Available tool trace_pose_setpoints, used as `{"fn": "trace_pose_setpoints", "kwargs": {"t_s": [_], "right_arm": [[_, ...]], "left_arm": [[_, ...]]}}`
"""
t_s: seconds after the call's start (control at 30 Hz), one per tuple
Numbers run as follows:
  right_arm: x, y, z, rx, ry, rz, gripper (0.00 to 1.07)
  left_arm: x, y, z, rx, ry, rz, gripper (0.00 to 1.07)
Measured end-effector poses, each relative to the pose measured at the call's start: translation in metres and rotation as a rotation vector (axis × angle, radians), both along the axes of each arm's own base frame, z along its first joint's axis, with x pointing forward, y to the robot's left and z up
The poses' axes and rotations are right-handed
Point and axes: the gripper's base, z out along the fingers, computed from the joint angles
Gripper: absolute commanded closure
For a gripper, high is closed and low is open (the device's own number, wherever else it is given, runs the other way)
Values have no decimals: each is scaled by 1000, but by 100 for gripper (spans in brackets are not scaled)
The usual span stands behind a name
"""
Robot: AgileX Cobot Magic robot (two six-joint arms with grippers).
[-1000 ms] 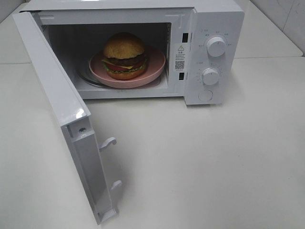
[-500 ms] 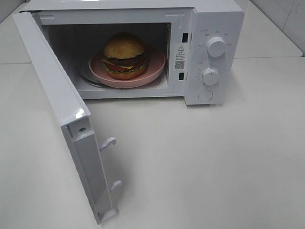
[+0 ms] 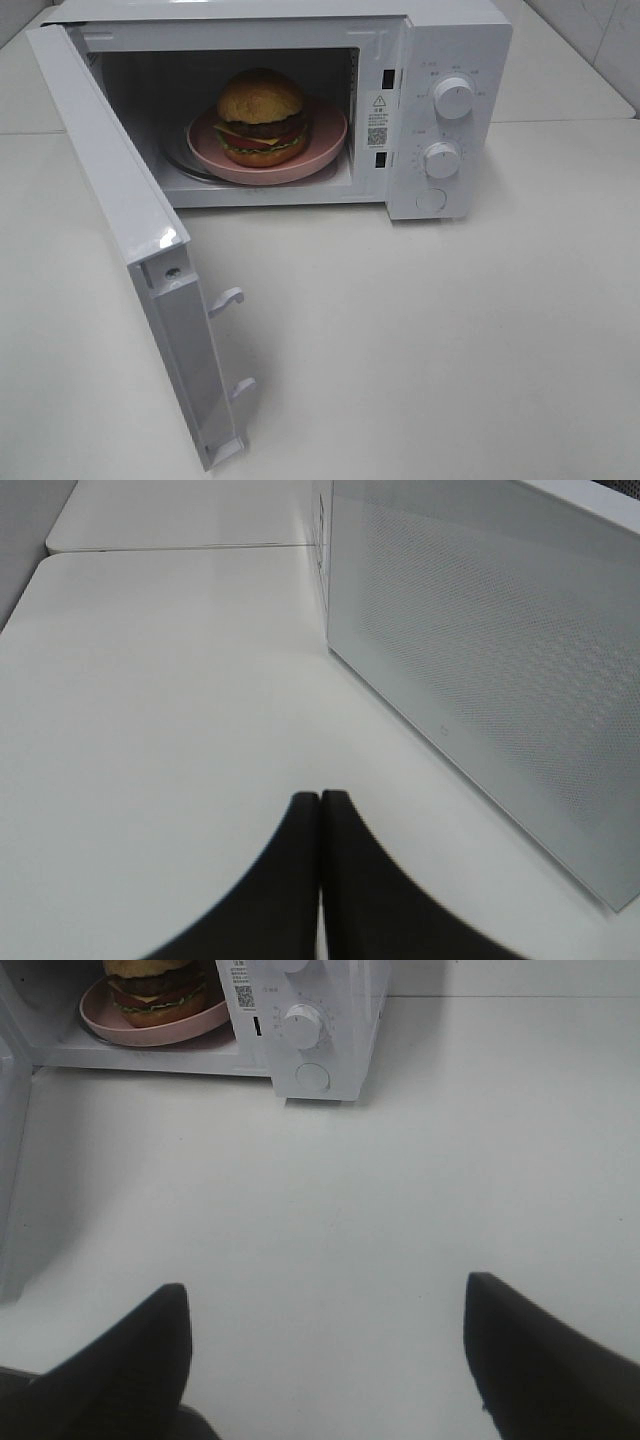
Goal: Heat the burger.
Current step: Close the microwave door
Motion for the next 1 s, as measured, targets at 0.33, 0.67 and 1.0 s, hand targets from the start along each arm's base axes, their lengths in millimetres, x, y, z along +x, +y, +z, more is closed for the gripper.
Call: {"fn": "trace_pose_setpoints", "kwargs": {"t_s": [0.33, 0.67, 1.0], "right_arm": [[0, 0, 0, -9, -4, 4, 34], [1, 0, -2, -11, 1, 4, 34], [1, 0, -2, -11, 1, 4, 34]], "left_arm": [[0, 0, 0, 0, 0, 0, 107], [0, 0, 0, 0, 0, 0, 107], [0, 0, 0, -2, 0, -2, 107]]}}
